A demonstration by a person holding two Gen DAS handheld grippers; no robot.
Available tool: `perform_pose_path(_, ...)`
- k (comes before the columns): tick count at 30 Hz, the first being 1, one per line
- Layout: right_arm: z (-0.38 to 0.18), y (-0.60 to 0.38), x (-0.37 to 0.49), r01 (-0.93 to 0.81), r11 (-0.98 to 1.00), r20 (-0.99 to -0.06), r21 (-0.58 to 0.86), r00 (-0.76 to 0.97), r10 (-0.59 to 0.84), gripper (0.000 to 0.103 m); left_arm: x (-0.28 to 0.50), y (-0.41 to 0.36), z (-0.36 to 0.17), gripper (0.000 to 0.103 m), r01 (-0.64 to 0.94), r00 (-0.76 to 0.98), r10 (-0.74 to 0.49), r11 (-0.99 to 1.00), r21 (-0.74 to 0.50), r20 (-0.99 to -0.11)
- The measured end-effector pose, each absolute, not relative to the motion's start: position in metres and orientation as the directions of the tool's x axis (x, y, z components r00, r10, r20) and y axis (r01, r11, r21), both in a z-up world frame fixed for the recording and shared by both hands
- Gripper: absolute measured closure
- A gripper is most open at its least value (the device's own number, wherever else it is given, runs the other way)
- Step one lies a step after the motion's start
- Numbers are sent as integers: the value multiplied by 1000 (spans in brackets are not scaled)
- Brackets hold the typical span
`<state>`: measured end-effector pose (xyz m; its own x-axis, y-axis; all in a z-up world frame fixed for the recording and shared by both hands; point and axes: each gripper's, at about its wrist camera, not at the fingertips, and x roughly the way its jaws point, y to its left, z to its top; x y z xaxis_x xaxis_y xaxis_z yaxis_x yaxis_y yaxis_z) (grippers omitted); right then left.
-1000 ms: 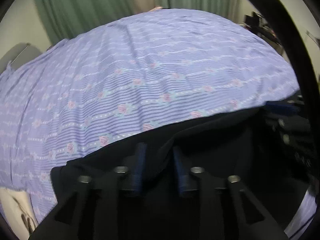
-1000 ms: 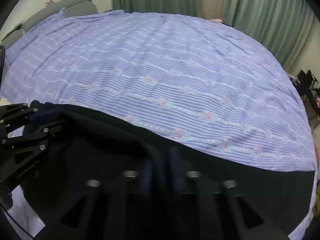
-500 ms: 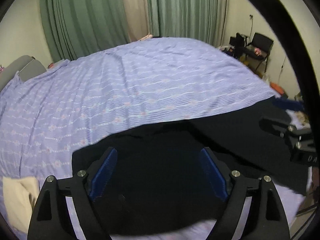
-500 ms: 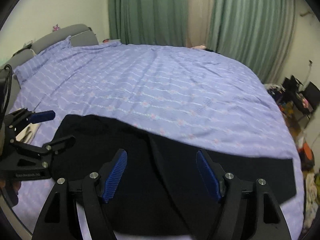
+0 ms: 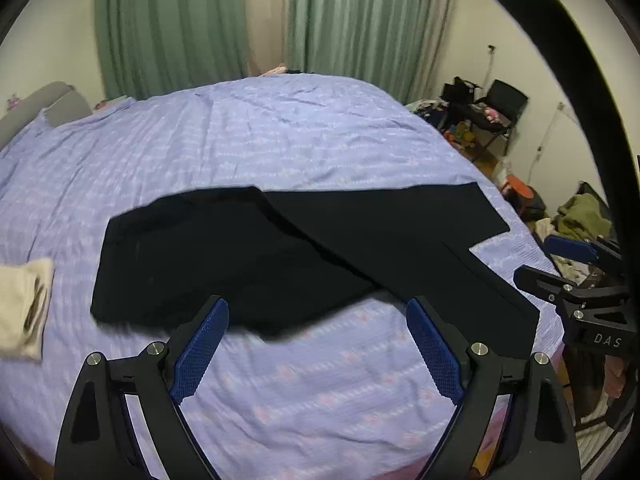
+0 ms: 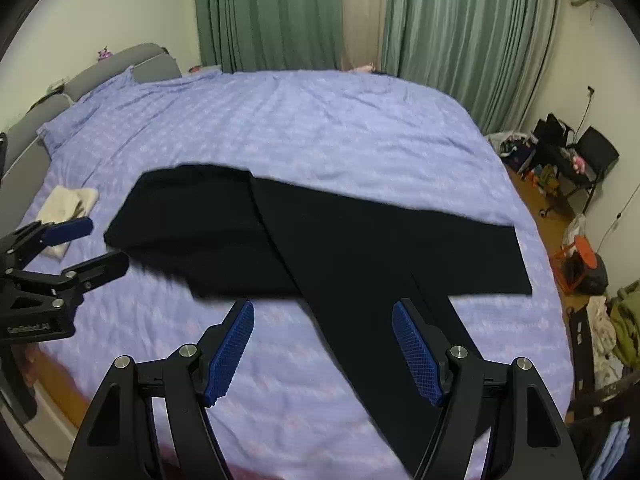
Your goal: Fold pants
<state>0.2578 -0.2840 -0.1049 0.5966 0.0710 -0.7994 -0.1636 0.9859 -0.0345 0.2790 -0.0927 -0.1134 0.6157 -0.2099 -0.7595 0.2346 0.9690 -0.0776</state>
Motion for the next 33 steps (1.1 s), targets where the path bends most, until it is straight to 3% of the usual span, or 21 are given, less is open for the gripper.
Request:
perform_pose_path(5,-139,-342,223,-192,981,-834,3,541,108,31,230,-145,-131,12,128,618,-89,992,-12,-781)
perform_pose_path(10,-181,-375,196,-240,971,-872,-23,479,97,31,196,-184,-160,12,95,552,-48,995,6,-832)
perform_pose_path(22,-296,-404,179,-231,964,-926,-129,376,-34,34,191,-234,-228,12,213,493,-38,974,78,-869)
perform_pose_path(28,-323,-404,184,-236,959,-924,-158,379,-59,44,210,-252,-253,12,319,484,-60,941,112,-873)
perform_pose_path(30,-329,-403,185,-247,953,-923,-173,380,-69,51,217,-257,-257,12,350,489,-67,929,125,-870)
perform_pose_path(31,-330,-402,185,-254,952,-925,-170,375,-65,67,220,-259,-258,12,363,490,-66,922,134,-869)
perform_pose_path(32,-325,-403,186,-263,955,-930,-140,367,-35,100,225,-261,-258,12,381,495,-71,914,143,-866)
perform_pose_path(33,-317,-404,188,-253,958,-928,-134,372,-32,100,228,-263,-257,12,395,502,-79,907,147,-861)
